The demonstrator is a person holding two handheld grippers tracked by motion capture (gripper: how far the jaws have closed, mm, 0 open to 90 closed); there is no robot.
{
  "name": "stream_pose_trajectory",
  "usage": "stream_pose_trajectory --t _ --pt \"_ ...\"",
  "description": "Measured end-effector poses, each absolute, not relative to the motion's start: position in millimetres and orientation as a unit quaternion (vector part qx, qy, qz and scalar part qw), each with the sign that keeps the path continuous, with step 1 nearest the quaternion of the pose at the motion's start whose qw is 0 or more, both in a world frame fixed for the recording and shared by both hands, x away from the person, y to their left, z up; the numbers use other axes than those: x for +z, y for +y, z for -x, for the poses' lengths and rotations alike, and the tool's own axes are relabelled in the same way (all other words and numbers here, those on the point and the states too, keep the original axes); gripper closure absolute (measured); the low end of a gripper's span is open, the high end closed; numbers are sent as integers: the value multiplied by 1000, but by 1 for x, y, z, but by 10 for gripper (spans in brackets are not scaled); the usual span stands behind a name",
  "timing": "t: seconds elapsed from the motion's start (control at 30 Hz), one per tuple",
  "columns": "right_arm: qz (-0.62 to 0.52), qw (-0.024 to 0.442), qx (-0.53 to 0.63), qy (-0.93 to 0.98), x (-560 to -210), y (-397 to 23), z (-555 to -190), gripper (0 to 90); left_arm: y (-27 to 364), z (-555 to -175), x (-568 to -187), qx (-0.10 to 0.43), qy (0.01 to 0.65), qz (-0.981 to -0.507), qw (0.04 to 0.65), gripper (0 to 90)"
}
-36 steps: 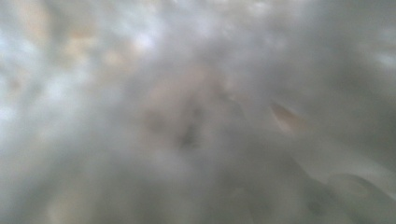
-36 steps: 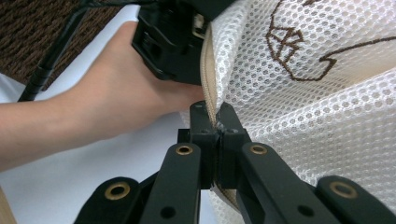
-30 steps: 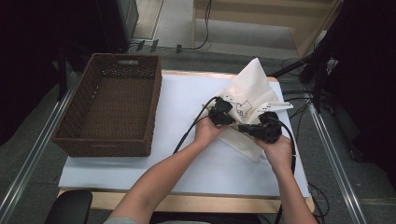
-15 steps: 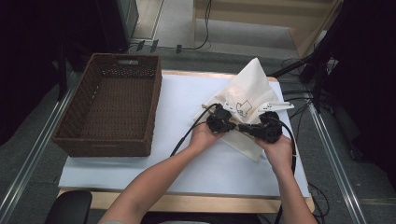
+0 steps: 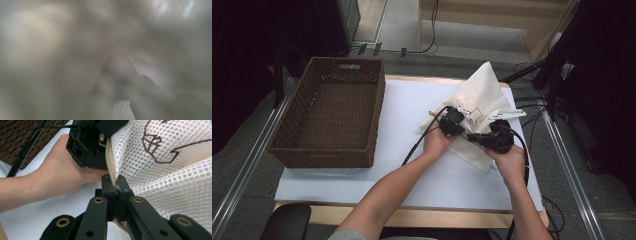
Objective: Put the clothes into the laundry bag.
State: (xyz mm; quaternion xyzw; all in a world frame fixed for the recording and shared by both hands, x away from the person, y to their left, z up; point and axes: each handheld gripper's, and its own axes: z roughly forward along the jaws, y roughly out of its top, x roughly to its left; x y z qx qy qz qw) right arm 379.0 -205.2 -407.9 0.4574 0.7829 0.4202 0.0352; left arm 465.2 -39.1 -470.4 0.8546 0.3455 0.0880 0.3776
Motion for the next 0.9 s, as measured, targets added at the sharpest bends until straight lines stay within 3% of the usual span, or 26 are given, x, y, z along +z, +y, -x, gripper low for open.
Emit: stream_pose_trajectory --t 0.1,0.27,0.67,0.9 --pt "-458 35 417 784 -409 -204 -380 898 -34 -470 -476 57 368 -835 404 900" --pt "-461 34 418 782 -411 -206 -381 898 -32 -466 -473 75 329 -856 391 900" --pt "-460 38 422 780 -413 -205 -383 896 -1 -460 -452 45 321 -851 413 857" --pt "-458 40 427 779 -415 -205 -384 894 16 -452 -438 56 309 -858 406 846"
